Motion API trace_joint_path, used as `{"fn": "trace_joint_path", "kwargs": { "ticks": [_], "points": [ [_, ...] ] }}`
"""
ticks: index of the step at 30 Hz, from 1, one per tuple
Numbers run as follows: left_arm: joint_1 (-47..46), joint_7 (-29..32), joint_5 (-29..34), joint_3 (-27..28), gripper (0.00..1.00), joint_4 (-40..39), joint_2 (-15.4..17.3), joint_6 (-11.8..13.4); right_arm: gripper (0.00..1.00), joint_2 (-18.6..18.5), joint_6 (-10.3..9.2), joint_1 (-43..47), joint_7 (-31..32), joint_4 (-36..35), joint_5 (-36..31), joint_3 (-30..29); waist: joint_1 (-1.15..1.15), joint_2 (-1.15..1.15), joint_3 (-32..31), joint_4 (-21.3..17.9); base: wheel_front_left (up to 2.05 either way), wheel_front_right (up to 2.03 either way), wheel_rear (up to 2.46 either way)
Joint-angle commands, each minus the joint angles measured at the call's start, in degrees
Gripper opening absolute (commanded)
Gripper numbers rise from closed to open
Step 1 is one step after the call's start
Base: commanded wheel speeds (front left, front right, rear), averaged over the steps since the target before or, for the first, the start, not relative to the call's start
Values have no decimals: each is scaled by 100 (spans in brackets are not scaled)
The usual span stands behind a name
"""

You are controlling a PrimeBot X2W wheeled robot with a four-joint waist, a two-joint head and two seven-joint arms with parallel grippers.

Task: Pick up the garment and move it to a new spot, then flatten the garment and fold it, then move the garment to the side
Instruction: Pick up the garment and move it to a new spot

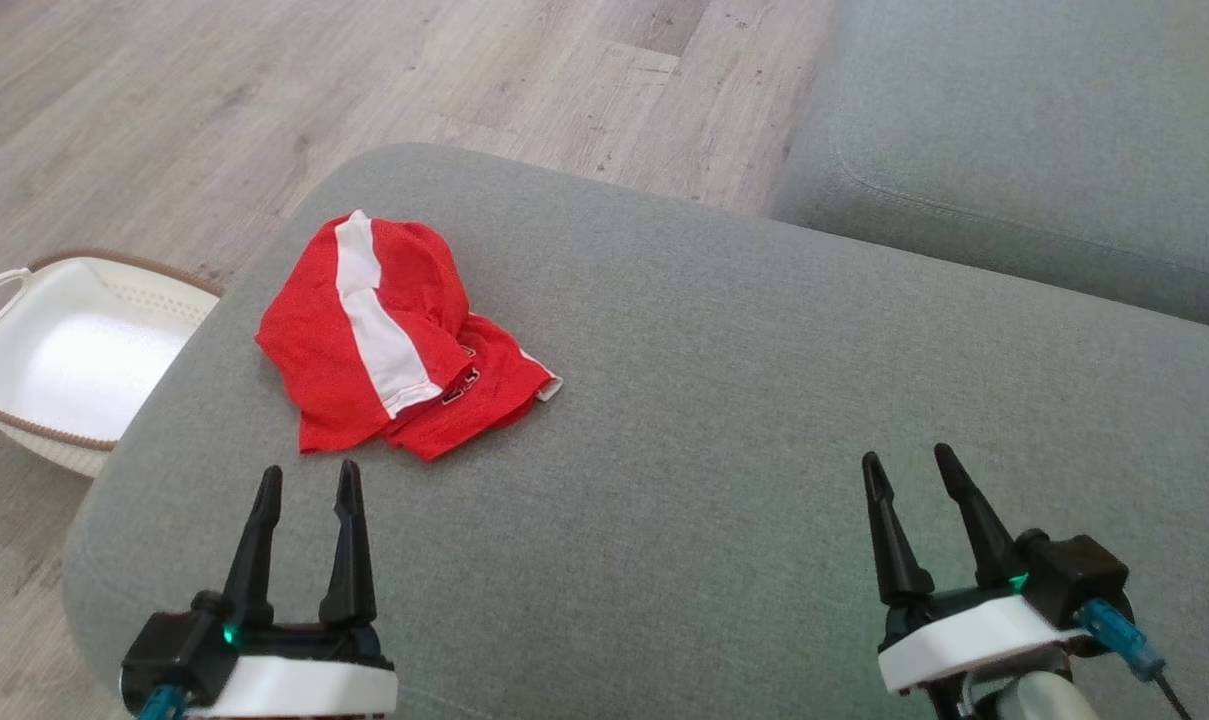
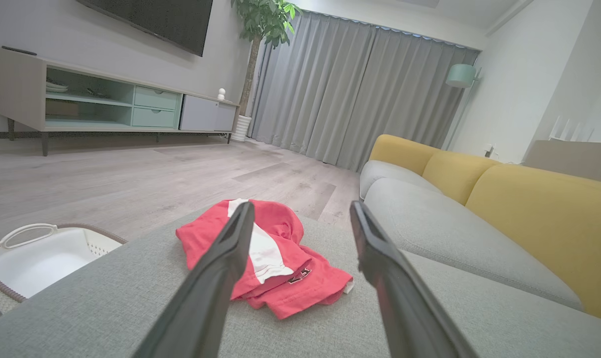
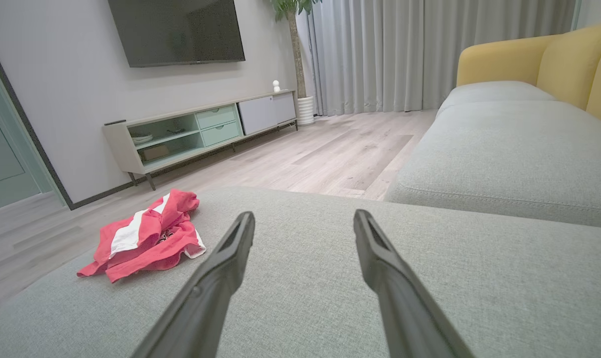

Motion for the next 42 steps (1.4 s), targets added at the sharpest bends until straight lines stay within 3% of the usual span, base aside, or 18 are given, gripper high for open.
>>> {"fn": "trace_joint_path", "kwargs": {
  "ticks": [1,14,24,32,42],
  "points": [
    [-165,-46,66,233,100,-228,-3,9,100,-29,-5,-138,-62,-163,24,160,0,0,9,-31,0,0,0],
    [-544,-46,-9,467,100,-41,49,9,100,-29,-5,-351,-62,-230,-246,104,0,0,565,-345,0,0,0],
    [-2029,-37,10,564,100,1211,725,9,100,-29,-5,-676,-62,-453,-745,-285,0,0,1524,-711,0,0,0],
    [-3314,975,-168,354,100,2988,1341,9,100,-29,-5,-847,-62,-579,-894,-430,0,0,1962,-919,0,0,0],
    [-4119,2129,-682,-709,100,4372,1709,9,100,-29,-5,-1022,-62,-607,-996,-398,0,0,2275,-1112,0,0,0]
  ]
}}
